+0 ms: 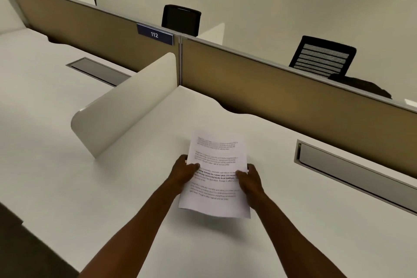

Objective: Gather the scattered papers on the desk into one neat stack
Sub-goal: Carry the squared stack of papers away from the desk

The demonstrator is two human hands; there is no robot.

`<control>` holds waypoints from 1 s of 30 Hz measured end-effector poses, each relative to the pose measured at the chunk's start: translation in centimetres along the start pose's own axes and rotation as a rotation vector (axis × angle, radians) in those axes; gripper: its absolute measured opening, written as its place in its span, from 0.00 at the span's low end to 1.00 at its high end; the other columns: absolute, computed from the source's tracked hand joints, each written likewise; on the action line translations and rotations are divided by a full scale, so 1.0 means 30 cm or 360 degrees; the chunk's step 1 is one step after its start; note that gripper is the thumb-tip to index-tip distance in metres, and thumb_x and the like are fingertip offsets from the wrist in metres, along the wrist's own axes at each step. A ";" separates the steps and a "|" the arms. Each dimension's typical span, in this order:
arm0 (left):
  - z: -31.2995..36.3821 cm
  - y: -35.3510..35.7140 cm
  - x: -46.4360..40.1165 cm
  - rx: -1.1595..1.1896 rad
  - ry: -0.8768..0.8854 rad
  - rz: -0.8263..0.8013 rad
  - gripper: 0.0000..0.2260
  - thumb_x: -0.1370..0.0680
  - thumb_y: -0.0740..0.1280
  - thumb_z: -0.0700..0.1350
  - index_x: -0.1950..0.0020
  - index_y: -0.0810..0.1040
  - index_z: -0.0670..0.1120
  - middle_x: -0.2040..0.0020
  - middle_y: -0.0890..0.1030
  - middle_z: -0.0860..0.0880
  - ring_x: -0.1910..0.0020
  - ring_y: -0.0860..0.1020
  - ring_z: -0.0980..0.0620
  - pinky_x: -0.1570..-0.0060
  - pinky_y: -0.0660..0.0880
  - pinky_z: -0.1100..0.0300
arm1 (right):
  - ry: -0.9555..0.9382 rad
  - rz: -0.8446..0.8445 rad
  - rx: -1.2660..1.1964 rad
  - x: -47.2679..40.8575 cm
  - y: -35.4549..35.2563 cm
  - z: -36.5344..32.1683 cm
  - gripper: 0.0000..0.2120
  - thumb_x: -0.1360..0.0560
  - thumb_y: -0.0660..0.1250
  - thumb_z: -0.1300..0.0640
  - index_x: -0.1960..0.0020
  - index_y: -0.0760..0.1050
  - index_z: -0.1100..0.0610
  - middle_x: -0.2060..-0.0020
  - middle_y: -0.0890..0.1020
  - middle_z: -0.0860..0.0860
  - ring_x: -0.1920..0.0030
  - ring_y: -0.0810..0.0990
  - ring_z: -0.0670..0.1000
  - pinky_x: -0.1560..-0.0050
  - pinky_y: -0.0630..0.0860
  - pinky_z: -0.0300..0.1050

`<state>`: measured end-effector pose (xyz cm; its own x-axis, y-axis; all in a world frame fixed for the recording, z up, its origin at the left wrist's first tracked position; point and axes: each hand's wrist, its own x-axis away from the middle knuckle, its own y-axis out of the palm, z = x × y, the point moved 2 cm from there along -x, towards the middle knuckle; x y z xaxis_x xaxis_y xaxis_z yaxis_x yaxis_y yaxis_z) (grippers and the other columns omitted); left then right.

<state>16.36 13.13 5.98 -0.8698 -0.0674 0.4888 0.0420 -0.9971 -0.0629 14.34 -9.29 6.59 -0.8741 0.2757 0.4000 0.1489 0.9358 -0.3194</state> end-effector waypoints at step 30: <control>0.551 -0.398 -1.004 -0.1044 0.0423 0.0185 0.29 0.24 0.66 0.37 0.22 0.64 0.43 0.26 0.70 0.40 0.28 0.70 0.43 0.30 0.66 0.55 | 0.0304 -0.0101 -0.0500 -0.773 0.660 -0.479 0.07 0.22 0.64 0.60 0.58 0.79 0.61 0.57 0.84 0.59 0.57 0.81 0.60 0.55 0.78 0.52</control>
<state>50.19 26.51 6.40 -0.9715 -0.0782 0.2238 -0.0898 -0.7522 -0.6528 44.20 5.98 3.33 -0.7886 0.2230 0.5730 0.2577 0.9660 -0.0213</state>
